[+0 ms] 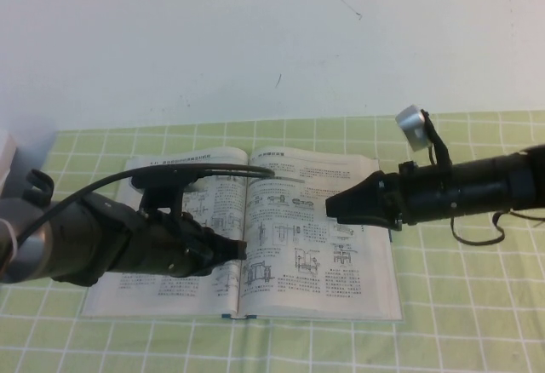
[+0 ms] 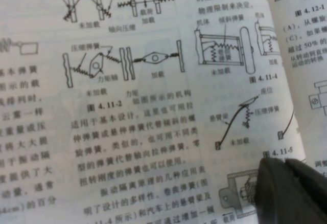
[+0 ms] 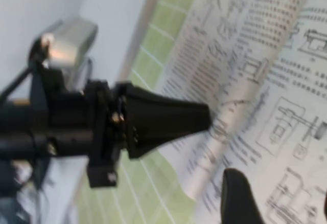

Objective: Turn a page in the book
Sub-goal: Open the closed book

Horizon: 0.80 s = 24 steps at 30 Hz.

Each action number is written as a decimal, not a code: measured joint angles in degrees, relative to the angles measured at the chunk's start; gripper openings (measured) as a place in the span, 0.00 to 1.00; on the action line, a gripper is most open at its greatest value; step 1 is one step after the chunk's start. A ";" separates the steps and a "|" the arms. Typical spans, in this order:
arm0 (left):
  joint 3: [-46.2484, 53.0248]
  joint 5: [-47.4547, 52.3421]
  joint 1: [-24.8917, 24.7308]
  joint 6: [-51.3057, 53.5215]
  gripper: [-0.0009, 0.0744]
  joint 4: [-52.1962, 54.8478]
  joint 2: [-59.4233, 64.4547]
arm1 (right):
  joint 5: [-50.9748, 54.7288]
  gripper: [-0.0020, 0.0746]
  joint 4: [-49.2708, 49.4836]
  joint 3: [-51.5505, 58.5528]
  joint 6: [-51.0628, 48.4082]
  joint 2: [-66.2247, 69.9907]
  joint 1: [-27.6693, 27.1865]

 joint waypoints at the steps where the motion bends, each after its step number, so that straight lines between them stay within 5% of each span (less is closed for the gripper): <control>1: -0.04 0.14 0.00 -0.02 0.01 0.00 0.00 | -0.79 0.48 -3.31 -1.33 2.17 -0.80 0.00; 10: -2.54 1.46 0.00 0.41 0.01 0.77 -1.21 | -5.62 0.48 -37.16 -12.35 27.17 -3.56 0.00; 24: -3.26 -3.89 1.10 0.78 0.01 1.96 0.26 | -10.86 0.49 -41.76 -13.17 31.46 0.86 3.25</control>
